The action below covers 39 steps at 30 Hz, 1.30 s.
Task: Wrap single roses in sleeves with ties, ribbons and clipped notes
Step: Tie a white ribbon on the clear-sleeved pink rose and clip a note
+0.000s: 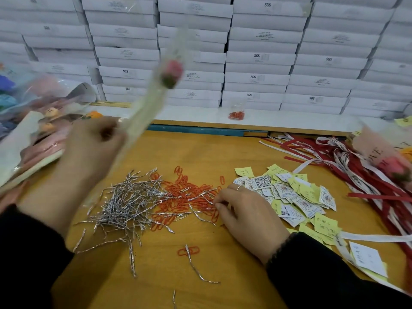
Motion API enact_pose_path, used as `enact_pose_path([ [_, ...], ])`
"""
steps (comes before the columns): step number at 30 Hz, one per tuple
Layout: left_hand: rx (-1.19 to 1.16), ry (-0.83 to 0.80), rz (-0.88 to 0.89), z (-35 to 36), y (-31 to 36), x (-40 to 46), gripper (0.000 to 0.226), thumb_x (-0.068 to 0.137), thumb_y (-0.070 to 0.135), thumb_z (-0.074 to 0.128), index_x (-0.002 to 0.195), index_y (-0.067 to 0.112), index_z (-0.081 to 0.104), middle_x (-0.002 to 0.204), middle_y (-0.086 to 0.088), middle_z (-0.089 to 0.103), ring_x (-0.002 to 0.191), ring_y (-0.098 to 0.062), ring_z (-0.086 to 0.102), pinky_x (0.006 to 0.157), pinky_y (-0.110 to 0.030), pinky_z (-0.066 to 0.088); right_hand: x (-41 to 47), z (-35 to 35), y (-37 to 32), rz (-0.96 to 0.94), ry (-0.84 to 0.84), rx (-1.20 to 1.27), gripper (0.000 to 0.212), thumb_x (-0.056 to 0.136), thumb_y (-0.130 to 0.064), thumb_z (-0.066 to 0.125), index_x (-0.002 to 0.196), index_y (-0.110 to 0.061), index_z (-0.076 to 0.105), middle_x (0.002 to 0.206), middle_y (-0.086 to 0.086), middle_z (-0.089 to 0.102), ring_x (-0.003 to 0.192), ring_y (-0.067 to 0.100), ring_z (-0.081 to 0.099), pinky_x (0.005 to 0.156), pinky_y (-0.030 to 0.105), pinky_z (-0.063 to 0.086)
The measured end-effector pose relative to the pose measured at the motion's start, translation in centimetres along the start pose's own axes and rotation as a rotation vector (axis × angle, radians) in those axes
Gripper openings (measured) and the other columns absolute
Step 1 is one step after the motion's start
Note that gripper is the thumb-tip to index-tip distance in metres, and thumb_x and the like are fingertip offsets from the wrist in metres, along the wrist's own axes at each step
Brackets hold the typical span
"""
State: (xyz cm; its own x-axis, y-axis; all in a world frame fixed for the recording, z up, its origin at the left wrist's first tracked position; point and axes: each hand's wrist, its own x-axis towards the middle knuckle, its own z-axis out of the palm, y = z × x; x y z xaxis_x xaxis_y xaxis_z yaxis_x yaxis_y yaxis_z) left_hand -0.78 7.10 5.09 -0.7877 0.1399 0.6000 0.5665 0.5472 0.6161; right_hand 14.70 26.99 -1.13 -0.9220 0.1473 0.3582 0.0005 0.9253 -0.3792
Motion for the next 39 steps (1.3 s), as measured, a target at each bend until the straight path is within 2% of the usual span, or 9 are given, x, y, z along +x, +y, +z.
enact_pose_path([
  [2, -0.253, -0.192, -0.067, 1.9, 3.4, -2.3, 0.013, 0.089, 0.008, 0.057, 0.091, 0.013, 0.069, 0.063, 0.001, 0.06, 0.042, -0.008, 0.052, 0.039, -0.008, 0.035, 0.0, 0.1, 0.1, 0.013, 0.036, 0.099, 0.018, 0.094, -0.027, 0.048, 0.097, -0.02, 0.064, 0.091, -0.006, 0.058, 0.076, 0.01, 0.051, 0.071, 0.028, 0.042],
  [5, -0.645, -0.429, -0.402, 3.7, 5.5, -4.9, 0.012, 0.087, 0.014, 0.06, 0.092, 0.021, 0.069, 0.071, -0.006, 0.069, 0.042, -0.008, 0.057, 0.037, -0.021, 0.044, 0.0, 0.0, 0.0, 0.065, 0.107, 0.314, 0.019, 0.092, -0.032, 0.052, 0.089, -0.021, 0.067, 0.079, -0.009, 0.06, 0.068, 0.002, 0.049, 0.065, 0.021, 0.04],
  [8, -0.819, -0.52, -0.56, 4.9, 6.4, -6.6, 0.012, 0.085, 0.008, 0.061, 0.087, 0.015, 0.07, 0.067, -0.009, 0.069, 0.048, -0.015, 0.06, 0.042, -0.023, 0.049, 0.3, -0.1, 0.1, 0.154, 0.124, 0.535, 0.029, 0.093, -0.035, 0.049, 0.075, -0.019, 0.066, 0.06, -0.014, 0.059, 0.056, 0.002, 0.05, 0.054, 0.015, 0.04],
  [13, -1.01, -0.587, -0.653, 6.5, 6.2, -8.4, 0.012, 0.086, -0.002, 0.056, 0.087, 0.0, 0.068, 0.061, -0.016, 0.064, 0.041, -0.018, 0.055, 0.039, -0.02, 0.044, 0.5, -0.5, 0.3, 0.318, 0.087, 0.844, 0.035, 0.092, -0.035, 0.049, 0.067, -0.016, 0.065, 0.047, -0.003, 0.053, 0.041, 0.003, 0.046, 0.048, 0.014, 0.039],
  [18, -0.948, -0.56, -0.595, 6.9, 5.9, -8.8, 0.009, 0.085, -0.003, 0.059, 0.091, 0.0, 0.065, 0.067, -0.019, 0.061, 0.045, -0.019, 0.056, 0.043, -0.023, 0.047, 0.6, -0.5, 0.2, 0.388, 0.058, 0.93, 0.009, 0.089, -0.022, 0.059, 0.09, -0.014, 0.063, 0.058, -0.006, 0.059, 0.038, 0.001, 0.045, 0.043, 0.012, 0.038],
  [20, -0.899, -0.526, -0.555, 7.1, 5.9, -8.9, 0.009, 0.084, -0.004, 0.059, 0.091, 0.002, 0.062, 0.076, -0.019, 0.058, 0.054, -0.022, 0.057, 0.054, -0.029, 0.049, 0.6, -0.5, 0.2, 0.43, 0.057, 0.923, 0.017, 0.087, -0.02, 0.063, 0.101, -0.015, 0.057, 0.067, -0.002, 0.061, 0.04, 0.001, 0.048, 0.043, 0.013, 0.038],
  [26, -0.794, -0.524, -0.454, 7.5, 5.7, -9.2, 0.011, 0.085, -0.002, 0.058, 0.087, 0.009, 0.057, 0.073, -0.015, 0.063, 0.06, -0.024, 0.06, 0.067, -0.04, 0.05, 0.7, -0.7, 0.1, 0.438, 0.092, 0.882, 0.011, 0.085, -0.015, 0.064, 0.091, -0.01, 0.057, 0.067, 0.001, 0.057, 0.04, 0.001, 0.048, 0.042, 0.013, 0.039],
  [31, -0.836, -0.554, -0.461, 7.6, 5.8, -9.4, 0.013, 0.086, -0.003, 0.058, 0.093, 0.007, 0.057, 0.068, -0.009, 0.065, 0.057, -0.022, 0.059, 0.062, -0.035, 0.049, 0.6, -0.6, -0.1, 0.448, 0.059, 0.926, 0.016, 0.09, -0.022, 0.058, 0.087, -0.006, 0.054, 0.056, 0.001, 0.054, 0.036, 0.003, 0.045, 0.04, 0.014, 0.038],
  [39, -0.877, -0.556, -0.481, 7.7, 5.6, -9.4, 0.014, 0.085, -0.004, 0.058, 0.087, 0.01, 0.057, 0.075, -0.022, 0.062, 0.055, -0.024, 0.058, 0.057, -0.033, 0.048, 0.6, -0.4, 0.2, 0.418, 0.068, 0.901, 0.014, 0.085, -0.012, 0.065, 0.077, -0.009, 0.054, 0.055, 0.0, 0.052, 0.035, 0.004, 0.045, 0.038, 0.013, 0.036],
])
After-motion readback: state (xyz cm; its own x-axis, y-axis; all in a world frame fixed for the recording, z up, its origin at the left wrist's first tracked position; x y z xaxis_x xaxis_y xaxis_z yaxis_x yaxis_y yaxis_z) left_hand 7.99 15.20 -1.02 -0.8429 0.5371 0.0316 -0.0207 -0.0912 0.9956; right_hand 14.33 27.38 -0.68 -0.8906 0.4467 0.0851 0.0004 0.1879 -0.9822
